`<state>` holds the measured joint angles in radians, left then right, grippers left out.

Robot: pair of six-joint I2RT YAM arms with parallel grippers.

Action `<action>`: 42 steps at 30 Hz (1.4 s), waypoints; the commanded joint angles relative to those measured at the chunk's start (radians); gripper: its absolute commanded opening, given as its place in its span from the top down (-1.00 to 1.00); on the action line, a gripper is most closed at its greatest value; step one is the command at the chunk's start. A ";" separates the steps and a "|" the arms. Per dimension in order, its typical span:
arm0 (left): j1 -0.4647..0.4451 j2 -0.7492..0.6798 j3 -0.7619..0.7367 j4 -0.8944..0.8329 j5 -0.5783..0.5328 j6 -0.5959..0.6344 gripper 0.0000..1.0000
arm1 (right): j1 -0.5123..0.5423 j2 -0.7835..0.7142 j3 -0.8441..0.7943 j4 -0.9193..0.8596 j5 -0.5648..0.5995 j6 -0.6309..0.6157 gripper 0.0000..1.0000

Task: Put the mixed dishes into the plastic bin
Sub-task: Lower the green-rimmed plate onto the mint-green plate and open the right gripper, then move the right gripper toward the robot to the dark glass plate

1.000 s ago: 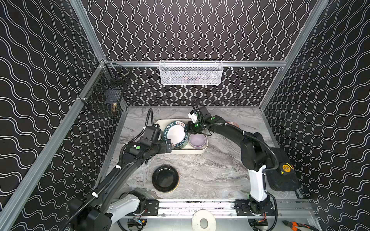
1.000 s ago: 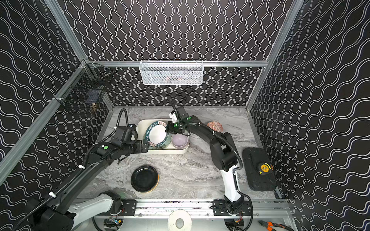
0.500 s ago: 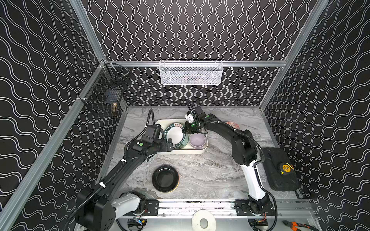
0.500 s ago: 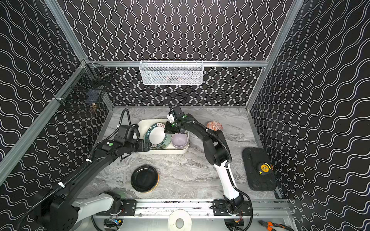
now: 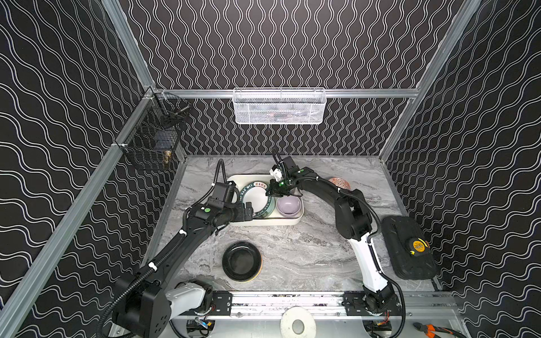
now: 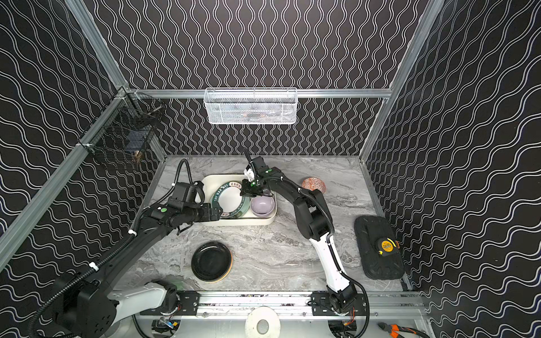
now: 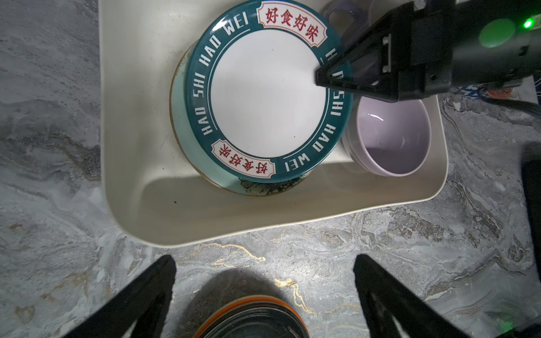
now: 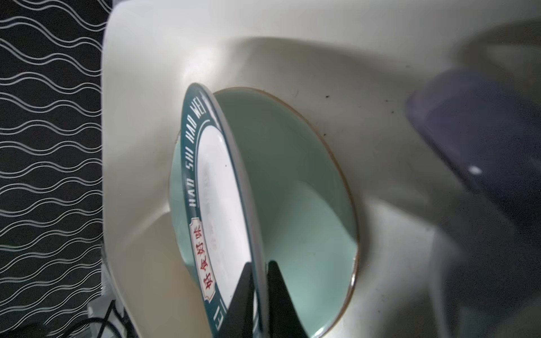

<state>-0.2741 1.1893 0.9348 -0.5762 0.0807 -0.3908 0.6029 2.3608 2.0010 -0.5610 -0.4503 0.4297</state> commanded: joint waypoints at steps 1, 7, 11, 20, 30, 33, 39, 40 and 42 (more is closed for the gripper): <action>0.003 0.001 -0.004 0.015 0.014 0.024 -0.97 | 0.003 0.006 0.013 -0.030 0.018 -0.018 0.67; 0.003 0.005 -0.005 0.020 0.024 0.024 -0.97 | 0.001 -0.005 0.006 -0.039 0.045 -0.030 0.45; 0.003 0.003 -0.010 0.023 0.029 0.025 -0.97 | 0.002 -0.005 0.013 -0.051 0.057 -0.041 0.28; 0.003 0.003 -0.013 0.030 0.043 0.025 -0.97 | 0.005 -0.035 0.019 -0.062 0.087 -0.066 0.22; 0.003 0.000 -0.018 0.034 0.048 0.024 -0.97 | 0.006 -0.065 0.006 -0.074 0.111 -0.073 0.21; 0.003 -0.005 -0.019 0.034 0.051 0.023 -0.97 | 0.006 -0.073 -0.002 -0.079 0.117 -0.074 0.21; 0.003 -0.004 -0.019 0.036 0.054 0.025 -0.97 | 0.006 -0.109 -0.035 -0.080 0.125 -0.078 0.20; 0.003 -0.003 -0.019 0.036 0.052 0.024 -0.97 | 0.006 -0.119 -0.041 -0.082 0.125 -0.079 0.20; 0.004 -0.002 -0.020 0.034 0.047 0.026 -0.97 | 0.006 -0.153 -0.057 -0.089 0.125 -0.081 0.20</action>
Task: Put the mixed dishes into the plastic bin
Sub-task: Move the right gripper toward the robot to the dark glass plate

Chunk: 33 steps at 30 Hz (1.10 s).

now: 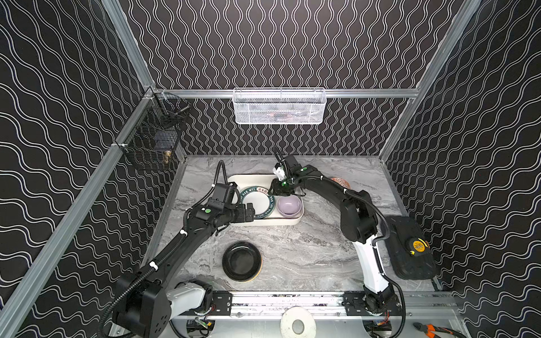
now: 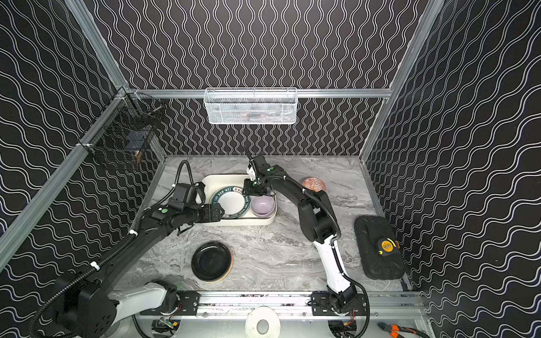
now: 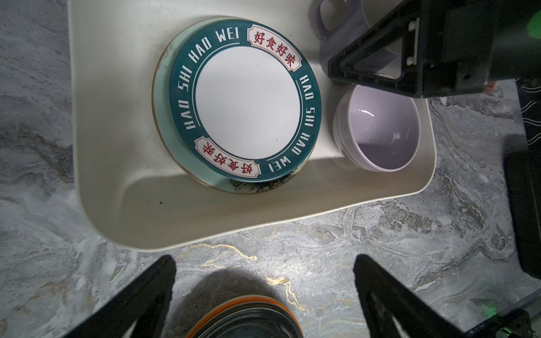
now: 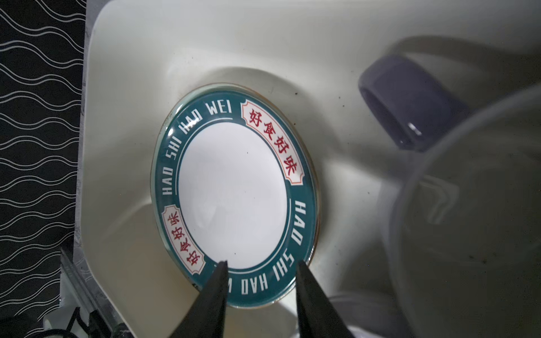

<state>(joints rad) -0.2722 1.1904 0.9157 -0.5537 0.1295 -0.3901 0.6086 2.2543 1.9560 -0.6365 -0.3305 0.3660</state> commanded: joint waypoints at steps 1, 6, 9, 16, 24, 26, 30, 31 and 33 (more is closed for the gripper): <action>0.003 -0.003 0.000 0.011 -0.006 0.023 -0.97 | 0.002 -0.065 -0.020 -0.019 0.005 -0.019 0.20; 0.022 -0.004 -0.007 0.008 -0.017 0.018 -0.97 | 0.032 -0.217 -0.142 -0.017 0.029 -0.028 0.20; 0.034 -0.009 -0.014 0.009 -0.014 0.012 -0.97 | 0.076 -0.313 -0.265 0.004 0.036 -0.020 0.21; 0.038 -0.067 -0.024 -0.034 -0.043 -0.026 -0.97 | 0.223 -0.470 -0.566 0.114 0.051 0.051 0.21; 0.038 -0.215 -0.080 -0.140 -0.077 -0.130 -0.97 | 0.356 -0.470 -0.709 0.275 0.024 0.109 0.22; 0.037 -0.261 -0.104 -0.158 -0.066 -0.163 -0.97 | 0.369 -0.445 -0.720 0.303 0.006 0.119 0.22; 0.037 -0.316 -0.121 -0.198 -0.061 -0.214 -0.97 | 0.386 -0.419 -0.735 0.359 -0.031 0.122 0.22; 0.036 -0.327 -0.127 -0.205 -0.064 -0.231 -0.97 | 0.391 -0.411 -0.734 0.366 -0.034 0.123 0.21; 0.036 -0.330 -0.146 -0.218 -0.067 -0.269 -0.97 | 0.398 -0.390 -0.726 0.371 -0.040 0.116 0.22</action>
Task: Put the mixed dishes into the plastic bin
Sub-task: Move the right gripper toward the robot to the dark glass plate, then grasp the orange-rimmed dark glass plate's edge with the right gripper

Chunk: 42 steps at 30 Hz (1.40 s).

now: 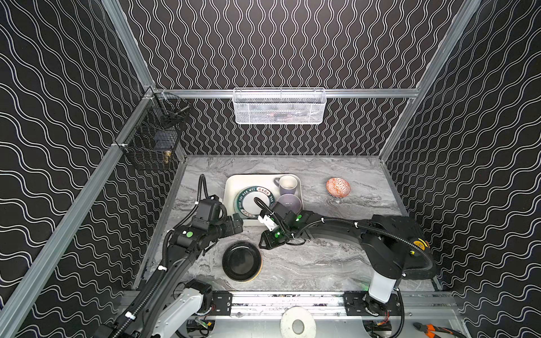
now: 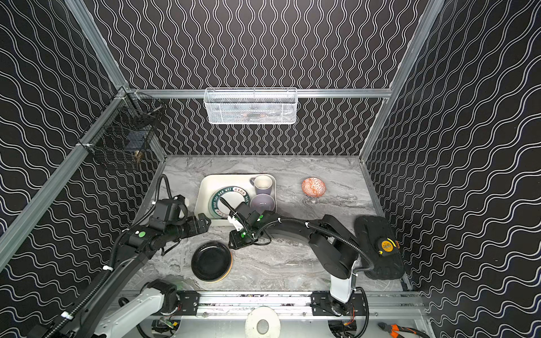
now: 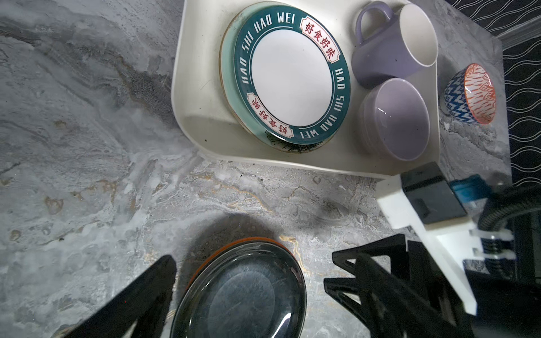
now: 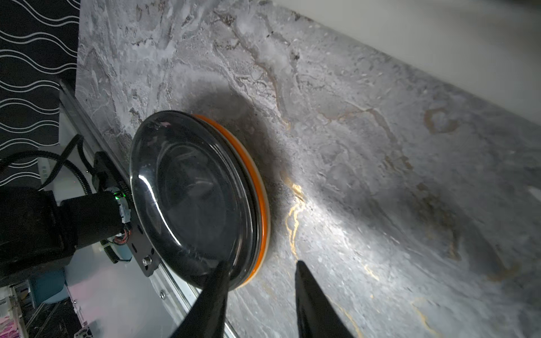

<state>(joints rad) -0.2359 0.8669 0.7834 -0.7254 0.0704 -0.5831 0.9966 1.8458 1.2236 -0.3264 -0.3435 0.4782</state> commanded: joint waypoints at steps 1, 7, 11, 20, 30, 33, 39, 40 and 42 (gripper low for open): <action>0.000 -0.005 -0.022 -0.051 -0.008 -0.090 -0.97 | 0.012 0.029 0.008 0.062 -0.029 0.004 0.22; 0.000 -0.014 -0.061 -0.035 0.025 -0.123 -0.97 | 0.032 0.037 -0.013 0.096 -0.050 0.001 0.23; 0.000 -0.026 -0.067 -0.019 0.032 -0.127 -0.97 | 0.045 0.045 -0.013 0.072 -0.016 -0.023 0.31; 0.000 -0.034 -0.049 -0.030 0.029 -0.107 -0.97 | 0.048 0.122 0.004 0.066 0.009 -0.021 0.53; 0.000 -0.018 -0.056 -0.002 0.050 -0.096 -0.97 | 0.025 0.059 -0.052 0.032 0.108 -0.008 0.77; 0.000 -0.007 -0.062 0.014 0.054 -0.093 -0.97 | 0.001 0.007 -0.089 0.028 0.127 -0.009 0.79; 0.000 0.023 -0.077 0.048 0.070 -0.089 -0.96 | -0.067 -0.093 -0.178 0.014 0.161 -0.026 0.78; 0.001 0.033 -0.079 0.053 0.073 -0.088 -0.94 | -0.077 -0.105 -0.188 0.012 0.162 -0.030 0.78; -0.002 0.049 -0.082 0.063 0.079 -0.084 -0.91 | -0.093 -0.123 -0.204 0.013 0.160 -0.038 0.80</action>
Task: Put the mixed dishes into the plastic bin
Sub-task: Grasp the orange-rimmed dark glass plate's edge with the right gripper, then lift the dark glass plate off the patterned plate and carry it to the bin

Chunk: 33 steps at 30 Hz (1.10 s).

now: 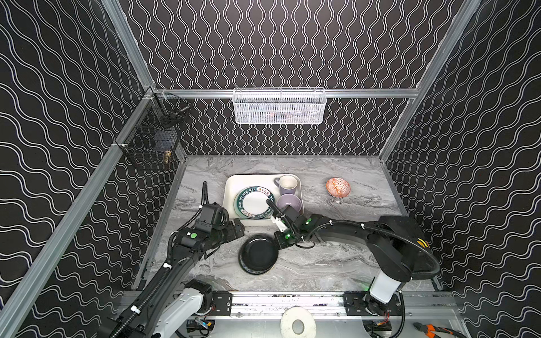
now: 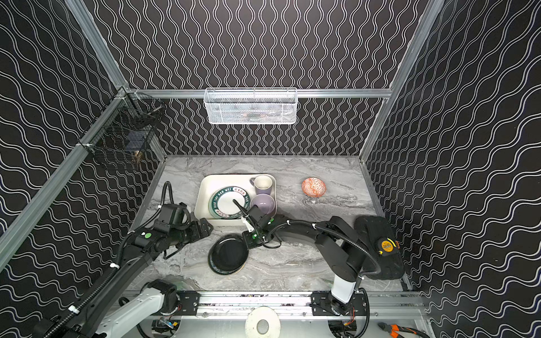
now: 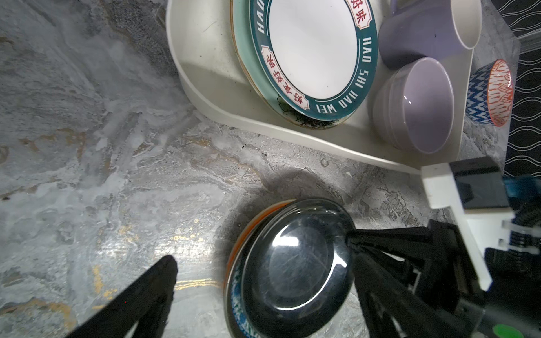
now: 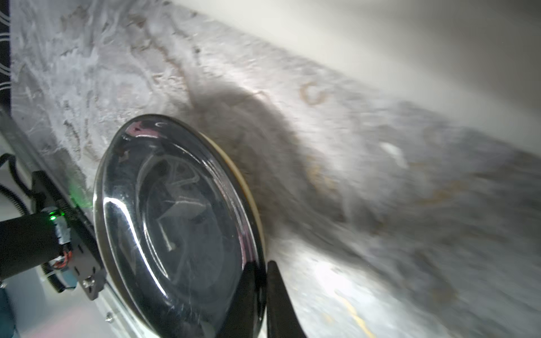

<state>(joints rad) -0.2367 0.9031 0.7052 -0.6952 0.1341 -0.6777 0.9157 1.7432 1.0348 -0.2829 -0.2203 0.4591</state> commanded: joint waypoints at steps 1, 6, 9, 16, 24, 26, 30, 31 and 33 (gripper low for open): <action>-0.005 0.018 -0.006 0.036 0.017 0.011 -0.91 | -0.020 -0.026 -0.020 -0.029 0.031 -0.020 0.85; -0.013 0.028 -0.005 0.045 0.010 0.011 -0.91 | -0.058 -0.072 -0.065 0.010 -0.052 -0.010 0.92; -0.013 0.025 0.019 0.034 0.008 0.022 -0.91 | -0.072 -0.112 -0.071 0.010 -0.095 -0.008 0.93; -0.013 0.039 0.087 0.010 -0.016 0.051 -0.92 | -0.098 -0.186 -0.058 -0.017 -0.136 -0.005 0.96; -0.013 0.056 0.133 0.009 -0.027 0.070 -0.93 | -0.150 -0.207 0.051 -0.078 -0.133 -0.024 0.96; -0.013 0.060 0.152 0.006 -0.038 0.076 -0.93 | -0.172 -0.193 0.095 -0.095 -0.128 -0.032 0.96; -0.013 0.078 0.199 0.003 -0.059 0.104 -0.96 | -0.214 -0.121 0.221 -0.117 -0.099 -0.059 0.96; -0.013 0.088 0.212 0.006 -0.057 0.115 -0.96 | -0.219 -0.090 0.267 -0.135 -0.084 -0.070 0.95; -0.013 0.104 0.234 0.005 -0.054 0.135 -0.97 | -0.224 -0.023 0.357 -0.167 -0.068 -0.091 0.95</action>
<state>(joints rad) -0.2489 0.9951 0.9131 -0.6865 0.0975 -0.5880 0.6949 1.6722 1.3186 -0.4110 -0.3134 0.4080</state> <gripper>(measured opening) 0.985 0.066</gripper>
